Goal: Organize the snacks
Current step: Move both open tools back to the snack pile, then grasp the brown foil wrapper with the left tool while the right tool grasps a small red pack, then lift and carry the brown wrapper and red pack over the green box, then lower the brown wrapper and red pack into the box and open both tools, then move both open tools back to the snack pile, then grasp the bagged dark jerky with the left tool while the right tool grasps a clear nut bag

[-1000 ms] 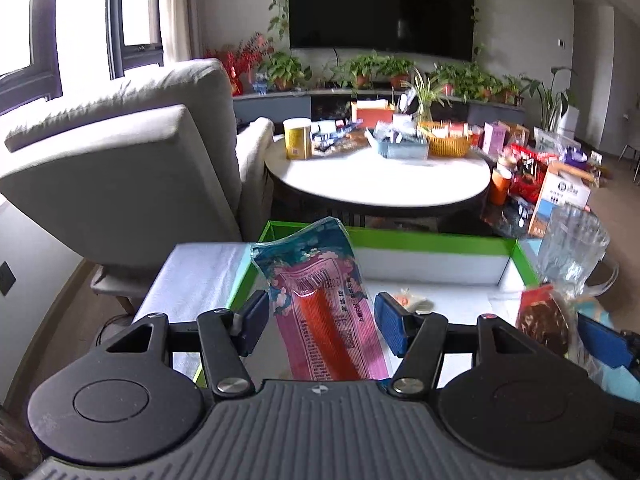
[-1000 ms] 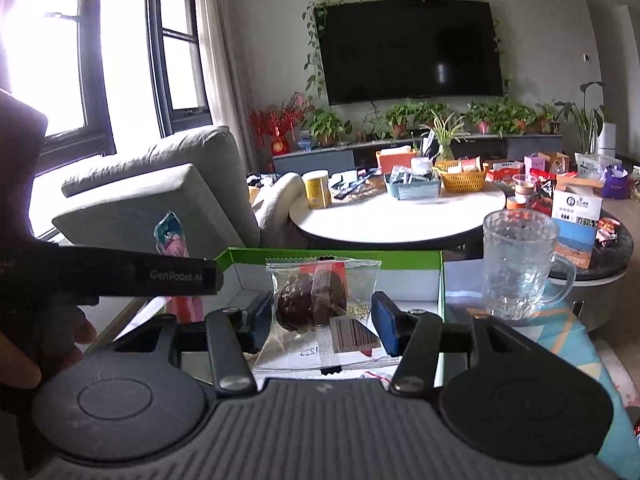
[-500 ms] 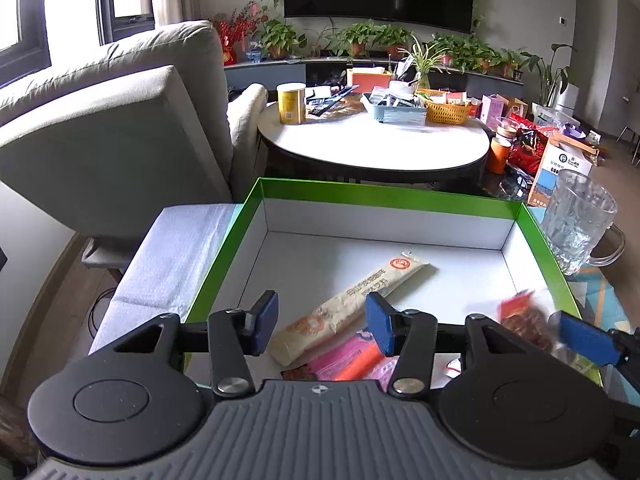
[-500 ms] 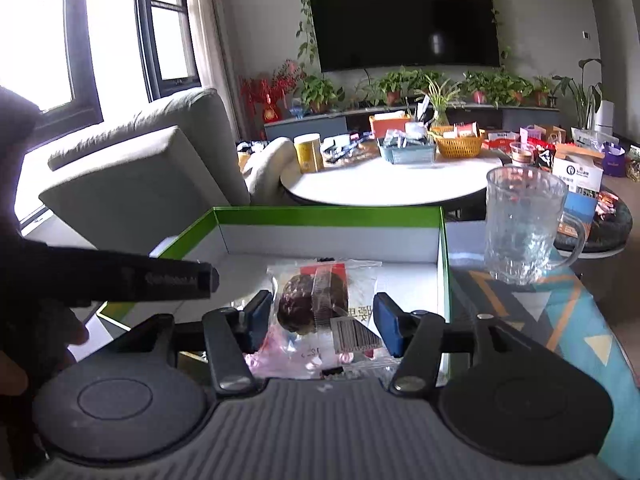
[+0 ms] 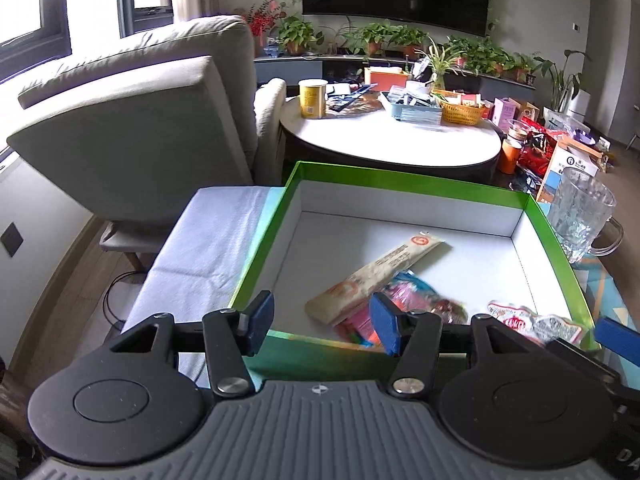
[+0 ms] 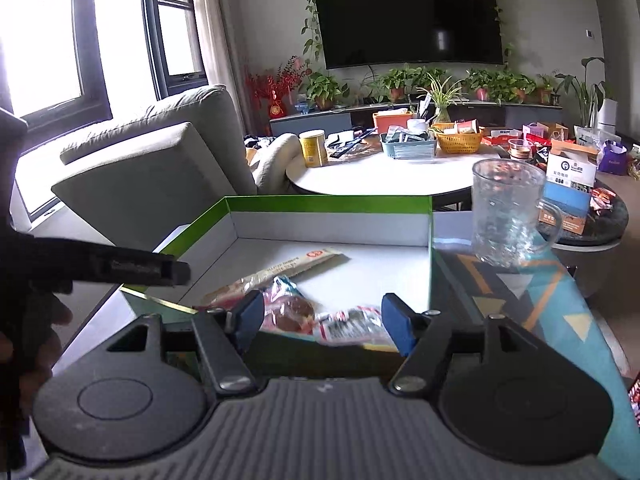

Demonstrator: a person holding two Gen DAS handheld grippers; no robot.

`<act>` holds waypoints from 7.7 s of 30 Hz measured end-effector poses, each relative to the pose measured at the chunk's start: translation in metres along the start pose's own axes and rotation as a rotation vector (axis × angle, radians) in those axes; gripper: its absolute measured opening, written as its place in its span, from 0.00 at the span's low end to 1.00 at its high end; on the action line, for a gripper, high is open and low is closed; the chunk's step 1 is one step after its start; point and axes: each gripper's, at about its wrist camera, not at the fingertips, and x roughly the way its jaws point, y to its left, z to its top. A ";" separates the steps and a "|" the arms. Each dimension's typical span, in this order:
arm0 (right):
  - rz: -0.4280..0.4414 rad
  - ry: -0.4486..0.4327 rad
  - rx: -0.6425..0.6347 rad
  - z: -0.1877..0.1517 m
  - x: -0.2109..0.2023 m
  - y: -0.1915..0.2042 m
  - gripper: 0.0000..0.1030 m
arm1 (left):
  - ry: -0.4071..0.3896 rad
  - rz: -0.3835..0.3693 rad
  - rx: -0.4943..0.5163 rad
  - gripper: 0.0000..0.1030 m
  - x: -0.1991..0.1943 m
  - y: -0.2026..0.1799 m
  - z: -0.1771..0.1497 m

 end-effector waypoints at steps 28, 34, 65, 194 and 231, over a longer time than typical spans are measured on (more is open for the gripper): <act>-0.009 0.166 -0.076 -0.085 -0.041 -0.065 0.60 | 0.085 -0.115 0.000 0.58 -0.067 0.026 -0.098; -0.049 0.138 -0.072 -0.088 -0.039 -0.068 0.60 | 0.121 -0.158 0.084 0.58 -0.064 0.010 -0.110; -0.152 0.221 -0.003 -0.074 -0.031 -0.039 0.55 | 0.089 -0.149 0.217 0.53 -0.061 0.001 -0.123; 0.102 0.105 -0.067 -0.060 -0.067 0.000 0.62 | 0.040 0.010 -0.008 0.53 -0.047 0.053 -0.080; 0.169 0.222 -0.099 -0.088 -0.057 0.023 0.62 | 0.164 -0.010 0.012 0.41 -0.013 0.033 -0.097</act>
